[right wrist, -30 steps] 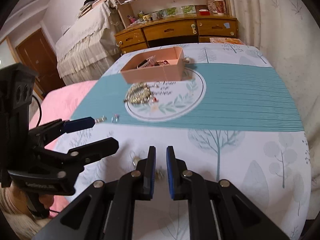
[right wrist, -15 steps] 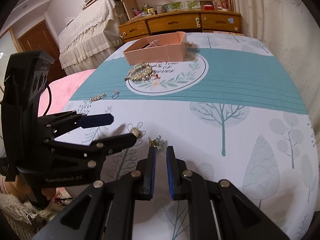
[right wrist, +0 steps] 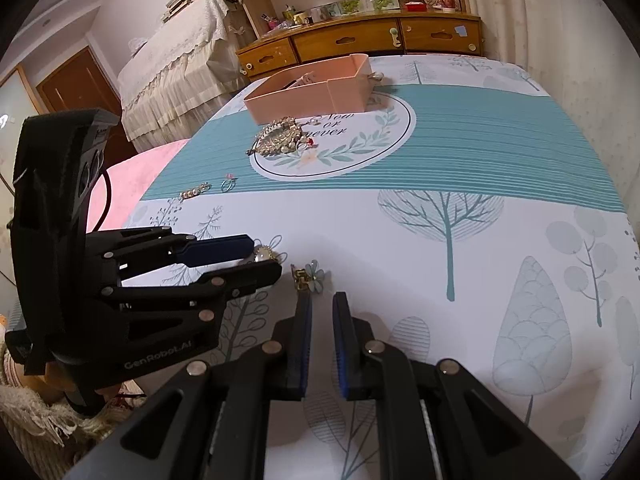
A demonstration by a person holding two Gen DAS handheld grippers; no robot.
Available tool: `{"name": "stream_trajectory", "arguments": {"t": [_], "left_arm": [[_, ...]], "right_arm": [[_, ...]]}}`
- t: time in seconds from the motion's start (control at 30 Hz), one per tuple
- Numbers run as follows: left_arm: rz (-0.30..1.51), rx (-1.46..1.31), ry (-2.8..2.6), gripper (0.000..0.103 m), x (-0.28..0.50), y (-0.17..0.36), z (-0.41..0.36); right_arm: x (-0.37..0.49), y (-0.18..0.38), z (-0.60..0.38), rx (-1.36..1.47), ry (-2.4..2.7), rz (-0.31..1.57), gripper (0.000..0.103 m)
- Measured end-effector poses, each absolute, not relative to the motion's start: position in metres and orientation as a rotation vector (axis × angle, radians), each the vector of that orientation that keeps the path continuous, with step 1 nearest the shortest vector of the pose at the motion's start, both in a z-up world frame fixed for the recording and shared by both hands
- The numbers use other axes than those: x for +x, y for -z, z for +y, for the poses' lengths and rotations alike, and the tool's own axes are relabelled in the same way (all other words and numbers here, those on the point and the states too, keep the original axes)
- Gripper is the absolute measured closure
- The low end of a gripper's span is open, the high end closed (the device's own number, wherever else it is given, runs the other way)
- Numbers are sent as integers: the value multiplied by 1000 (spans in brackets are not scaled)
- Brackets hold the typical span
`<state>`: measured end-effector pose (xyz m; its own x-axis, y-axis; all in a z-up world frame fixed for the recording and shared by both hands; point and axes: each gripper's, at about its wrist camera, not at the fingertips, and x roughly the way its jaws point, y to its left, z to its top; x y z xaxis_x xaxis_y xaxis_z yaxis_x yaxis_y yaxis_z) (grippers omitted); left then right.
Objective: Organize jewelry
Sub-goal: 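Grasp the round pearl brooch with the left tool while the right tool grasps the silver flower clip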
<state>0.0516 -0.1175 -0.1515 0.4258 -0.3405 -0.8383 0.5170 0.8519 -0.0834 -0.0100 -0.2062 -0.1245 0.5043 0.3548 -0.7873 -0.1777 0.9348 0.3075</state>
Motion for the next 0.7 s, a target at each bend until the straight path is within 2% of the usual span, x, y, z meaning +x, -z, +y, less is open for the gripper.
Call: {"name": "stream_trajectory", "arguments": {"t": [0.13,0.57,0.7], "left_arm": [[991,188,542,85,53,152,-116],[998,103,514,86,57,152,-95],[990,91,510,86,55,150,-89]], "right_arm": [[-9,127,-205,203,-333,1002,92],[-1,134,-188,196,-373,1033,92],[4,133,-189,223,-340,1024,84]]}}
